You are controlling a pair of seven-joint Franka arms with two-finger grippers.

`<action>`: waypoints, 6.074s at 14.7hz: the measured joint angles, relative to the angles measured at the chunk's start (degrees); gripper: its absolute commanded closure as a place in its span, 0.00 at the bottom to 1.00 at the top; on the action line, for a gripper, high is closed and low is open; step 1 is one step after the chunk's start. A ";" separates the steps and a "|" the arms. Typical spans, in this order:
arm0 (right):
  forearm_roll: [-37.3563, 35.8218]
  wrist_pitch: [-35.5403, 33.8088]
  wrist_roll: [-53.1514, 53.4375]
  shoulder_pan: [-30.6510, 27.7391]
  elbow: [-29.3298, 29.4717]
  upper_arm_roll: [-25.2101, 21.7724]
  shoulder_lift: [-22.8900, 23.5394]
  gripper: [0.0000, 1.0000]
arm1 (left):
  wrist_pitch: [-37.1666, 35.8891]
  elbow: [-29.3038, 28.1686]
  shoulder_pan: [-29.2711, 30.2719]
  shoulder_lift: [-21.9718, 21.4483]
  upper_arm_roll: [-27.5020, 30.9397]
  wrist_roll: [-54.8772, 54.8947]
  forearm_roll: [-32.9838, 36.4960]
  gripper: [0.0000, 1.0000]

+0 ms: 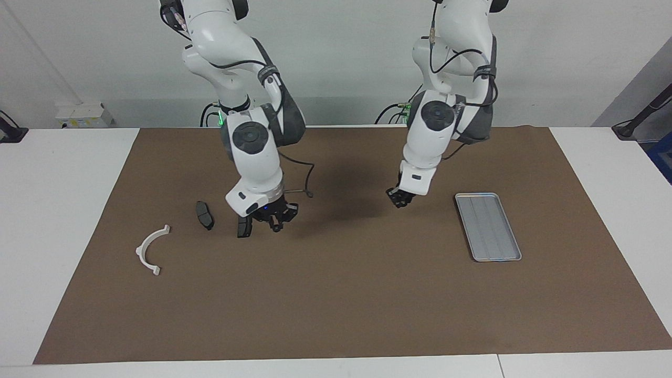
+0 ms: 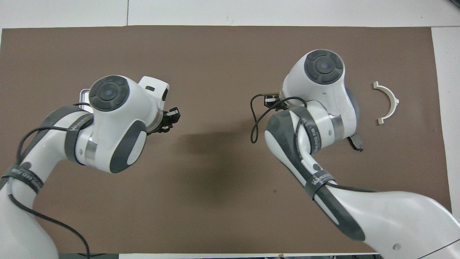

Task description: Pick bearing gear from pile to tray

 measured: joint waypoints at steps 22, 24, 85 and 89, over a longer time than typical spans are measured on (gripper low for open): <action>-3.15 12.41 22.26 14.37 -3.77 -0.39 7.19 0.12 | 12.15 -11.74 23.03 1.20 -0.26 40.11 0.01 1.00; -3.15 12.46 22.60 14.28 -3.57 -0.48 7.17 0.12 | 12.67 -11.90 23.03 1.60 -0.26 40.11 0.01 1.00; 0.88 -31.18 -29.74 -24.64 9.30 -1.37 -18.77 0.02 | 0.01 9.50 9.06 9.71 0.38 11.97 2.02 1.00; 0.36 -31.18 -29.74 -24.72 9.10 -1.36 -18.87 0.02 | 1.05 8.84 18.20 9.71 0.35 28.98 2.02 1.00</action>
